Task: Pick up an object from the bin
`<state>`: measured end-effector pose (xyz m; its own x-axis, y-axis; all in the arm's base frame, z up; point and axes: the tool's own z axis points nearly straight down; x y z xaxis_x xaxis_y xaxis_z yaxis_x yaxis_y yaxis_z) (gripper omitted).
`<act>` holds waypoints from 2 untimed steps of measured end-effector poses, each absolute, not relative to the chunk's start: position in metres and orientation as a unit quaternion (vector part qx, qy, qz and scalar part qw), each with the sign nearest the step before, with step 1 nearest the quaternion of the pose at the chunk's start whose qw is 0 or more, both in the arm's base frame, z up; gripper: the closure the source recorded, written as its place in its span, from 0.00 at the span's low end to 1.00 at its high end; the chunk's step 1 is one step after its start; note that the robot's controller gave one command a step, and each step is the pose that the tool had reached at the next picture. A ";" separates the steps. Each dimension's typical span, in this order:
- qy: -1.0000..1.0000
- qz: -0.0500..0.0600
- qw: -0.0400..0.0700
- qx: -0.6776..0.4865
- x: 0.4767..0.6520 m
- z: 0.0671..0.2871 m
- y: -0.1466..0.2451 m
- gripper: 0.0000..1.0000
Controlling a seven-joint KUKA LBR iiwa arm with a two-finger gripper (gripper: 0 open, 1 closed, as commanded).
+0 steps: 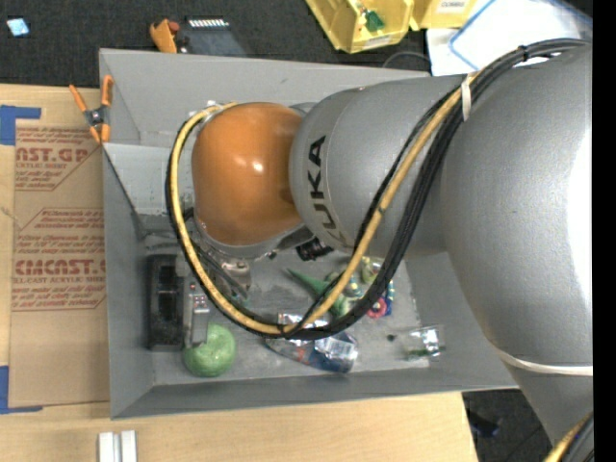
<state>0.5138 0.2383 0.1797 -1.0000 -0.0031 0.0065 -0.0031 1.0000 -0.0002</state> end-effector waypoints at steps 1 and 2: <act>-1.000 -0.001 0.000 0.000 0.516 0.184 0.237 0.00; -0.999 -0.001 -0.002 0.046 0.485 0.087 0.212 0.00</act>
Offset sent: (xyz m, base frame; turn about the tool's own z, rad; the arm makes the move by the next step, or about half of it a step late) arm -0.0348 -0.0313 -0.1097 -0.1008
